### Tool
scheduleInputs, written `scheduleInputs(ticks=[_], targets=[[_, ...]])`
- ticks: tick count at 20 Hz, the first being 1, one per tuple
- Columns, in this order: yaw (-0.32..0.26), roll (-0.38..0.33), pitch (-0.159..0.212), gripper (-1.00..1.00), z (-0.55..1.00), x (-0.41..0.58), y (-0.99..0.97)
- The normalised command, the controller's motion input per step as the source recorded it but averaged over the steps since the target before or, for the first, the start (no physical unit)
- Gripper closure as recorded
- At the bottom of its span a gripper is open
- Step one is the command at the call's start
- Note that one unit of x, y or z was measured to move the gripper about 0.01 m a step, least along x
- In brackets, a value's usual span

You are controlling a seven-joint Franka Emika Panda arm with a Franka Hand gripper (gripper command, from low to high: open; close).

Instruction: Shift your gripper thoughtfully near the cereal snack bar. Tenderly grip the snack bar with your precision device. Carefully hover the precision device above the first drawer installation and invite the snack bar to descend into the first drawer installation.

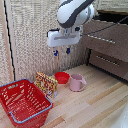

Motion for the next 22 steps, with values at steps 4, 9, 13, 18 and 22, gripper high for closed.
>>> scheduleInputs(ticks=[4,9,13,18,22], targets=[[0.029,-0.133,0.000,-1.00,-0.27,0.079,0.60],[0.031,-0.134,0.001,-1.00,-0.26,0.100,0.61],[0.051,-0.129,0.012,-1.00,-0.24,0.141,0.53],[0.123,-0.119,0.020,-1.00,-0.21,0.247,0.40],[0.223,-0.093,0.012,-1.00,-0.19,0.404,0.15]])
